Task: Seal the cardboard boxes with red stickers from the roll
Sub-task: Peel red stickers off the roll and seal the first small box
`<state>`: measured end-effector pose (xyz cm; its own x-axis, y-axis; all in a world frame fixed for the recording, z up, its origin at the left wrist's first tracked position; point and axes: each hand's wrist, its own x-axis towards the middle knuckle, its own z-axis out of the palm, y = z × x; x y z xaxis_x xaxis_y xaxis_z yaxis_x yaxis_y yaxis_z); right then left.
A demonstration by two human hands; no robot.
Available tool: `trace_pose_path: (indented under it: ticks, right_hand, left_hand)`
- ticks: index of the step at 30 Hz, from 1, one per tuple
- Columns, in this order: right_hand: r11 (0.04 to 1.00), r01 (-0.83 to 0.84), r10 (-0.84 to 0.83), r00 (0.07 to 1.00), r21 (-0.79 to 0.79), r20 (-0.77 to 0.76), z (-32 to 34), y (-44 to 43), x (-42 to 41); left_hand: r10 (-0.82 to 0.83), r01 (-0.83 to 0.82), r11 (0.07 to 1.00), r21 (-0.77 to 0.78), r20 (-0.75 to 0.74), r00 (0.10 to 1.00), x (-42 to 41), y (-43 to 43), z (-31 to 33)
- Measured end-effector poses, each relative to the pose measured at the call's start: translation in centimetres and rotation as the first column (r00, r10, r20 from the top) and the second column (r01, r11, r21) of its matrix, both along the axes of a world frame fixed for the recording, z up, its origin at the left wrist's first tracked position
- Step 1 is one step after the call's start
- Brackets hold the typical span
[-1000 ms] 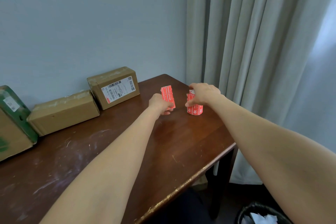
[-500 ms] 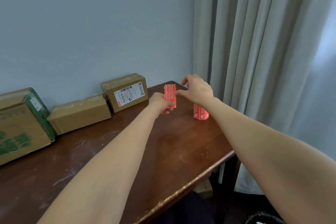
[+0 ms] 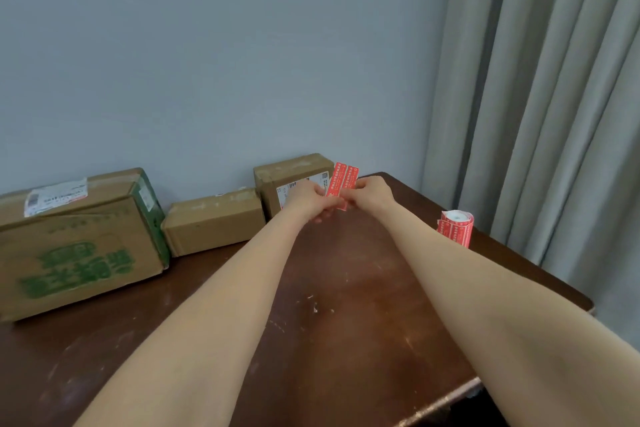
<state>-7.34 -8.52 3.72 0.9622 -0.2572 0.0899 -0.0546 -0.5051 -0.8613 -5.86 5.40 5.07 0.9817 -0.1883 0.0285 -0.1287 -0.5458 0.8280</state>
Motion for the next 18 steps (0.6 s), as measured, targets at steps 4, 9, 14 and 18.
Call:
trace_pose_path:
  ticks: [4, 9, 14, 18]
  right_hand:
    - [0.997, -0.029, 0.029, 1.0, 0.065, 0.011, 0.2, 1.8, 3.0]
    - [0.994, 0.039, -0.045, 0.997, 0.099, 0.055, 1.0, 3.5, 7.4]
    - [0.989, 0.132, -0.136, 0.989, 0.073, 0.061, 1.2, 2.1, 10.5]
    - [0.981, 0.047, -0.058, 0.997, 0.186, 0.054, 1.5, 3.1, 12.3]
  left_hand:
    - [0.118, -0.11, 0.987, -0.114, 0.067, 0.991, 2.9, 2.3, 0.8]
    - [0.258, -0.228, 0.958, -0.172, 0.172, 0.951, 5.9, 3.9, 1.6]
    - [0.445, -0.432, 0.896, -0.105, 0.211, 0.87, 9.1, 6.7, 1.8]
    - [0.432, -0.432, 0.902, -0.017, 0.072, 0.899, 10.1, 6.4, 1.6]
